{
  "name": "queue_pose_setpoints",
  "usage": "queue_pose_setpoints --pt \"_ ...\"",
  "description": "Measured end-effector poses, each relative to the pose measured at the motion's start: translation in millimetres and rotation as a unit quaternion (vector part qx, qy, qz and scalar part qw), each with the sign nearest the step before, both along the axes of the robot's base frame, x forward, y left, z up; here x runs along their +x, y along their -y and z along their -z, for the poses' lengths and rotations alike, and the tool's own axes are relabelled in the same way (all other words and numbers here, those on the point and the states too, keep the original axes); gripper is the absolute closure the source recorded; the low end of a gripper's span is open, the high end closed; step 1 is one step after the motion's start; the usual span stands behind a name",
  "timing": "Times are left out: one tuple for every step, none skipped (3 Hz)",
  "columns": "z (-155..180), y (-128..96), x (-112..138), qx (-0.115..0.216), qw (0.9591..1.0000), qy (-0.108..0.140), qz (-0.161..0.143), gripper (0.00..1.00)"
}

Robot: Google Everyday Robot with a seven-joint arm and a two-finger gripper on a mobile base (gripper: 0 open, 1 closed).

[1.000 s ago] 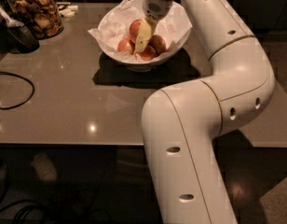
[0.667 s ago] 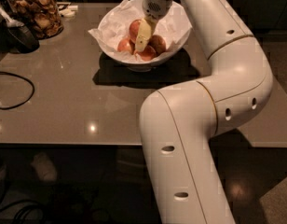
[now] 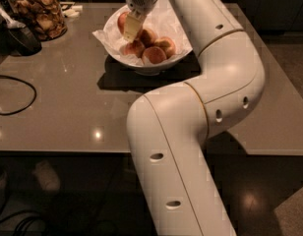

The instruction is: Pick apple from white bowl

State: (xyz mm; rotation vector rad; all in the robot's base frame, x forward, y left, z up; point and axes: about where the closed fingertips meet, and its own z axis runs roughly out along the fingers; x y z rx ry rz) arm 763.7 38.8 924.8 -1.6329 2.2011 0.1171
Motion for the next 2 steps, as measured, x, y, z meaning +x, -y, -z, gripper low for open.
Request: queue_pose_setpoints --pt "7.9 -18.9 -0.7 0.016 0.9997 -0.016 0.006 1.00" --pt "2.7 -22.5 -3.4 0.041 0.9987 -0.024 0.020 1.00"
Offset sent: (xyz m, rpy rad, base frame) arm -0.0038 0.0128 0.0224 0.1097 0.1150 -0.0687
